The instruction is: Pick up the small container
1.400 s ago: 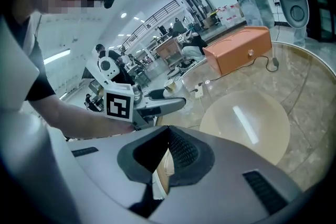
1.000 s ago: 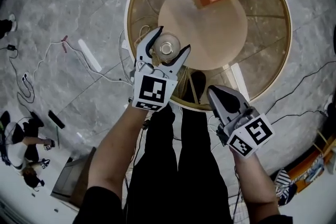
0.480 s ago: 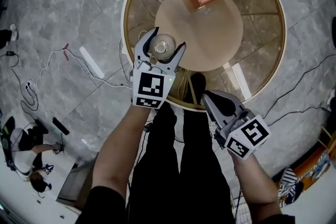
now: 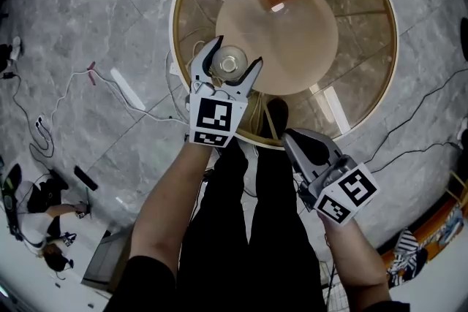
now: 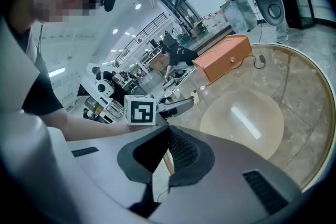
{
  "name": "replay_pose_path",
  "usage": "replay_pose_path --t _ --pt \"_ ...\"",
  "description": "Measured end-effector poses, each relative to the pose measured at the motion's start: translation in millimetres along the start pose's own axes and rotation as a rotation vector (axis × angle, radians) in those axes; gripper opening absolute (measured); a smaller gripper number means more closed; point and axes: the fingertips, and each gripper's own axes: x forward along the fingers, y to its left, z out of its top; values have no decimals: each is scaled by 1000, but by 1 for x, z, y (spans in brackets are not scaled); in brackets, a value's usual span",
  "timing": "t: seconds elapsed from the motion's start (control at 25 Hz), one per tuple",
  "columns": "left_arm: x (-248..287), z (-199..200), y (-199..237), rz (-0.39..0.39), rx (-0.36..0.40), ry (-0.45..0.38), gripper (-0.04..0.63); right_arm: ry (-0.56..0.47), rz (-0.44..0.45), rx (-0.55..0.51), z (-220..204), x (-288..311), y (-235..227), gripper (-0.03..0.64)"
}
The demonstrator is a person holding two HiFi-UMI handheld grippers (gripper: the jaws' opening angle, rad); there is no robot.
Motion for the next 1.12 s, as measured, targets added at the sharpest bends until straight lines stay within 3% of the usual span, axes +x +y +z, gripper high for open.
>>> replay_pose_path --t 0.24,0.48,0.84,1.12 --pt "5 -7 -2 18 58 36 348 -12 -11 60 -17 -6 3 14" --pt "-16 7 -10 -18 57 78 344 -55 -20 39 10 -25 27 14" --pt "-124 120 -28 -51 7 48 344 -136 -41 -50 83 -68 108 14" --pt "-259 232 -37 -56 76 28 344 -232 -50 -114 146 -121 213 14"
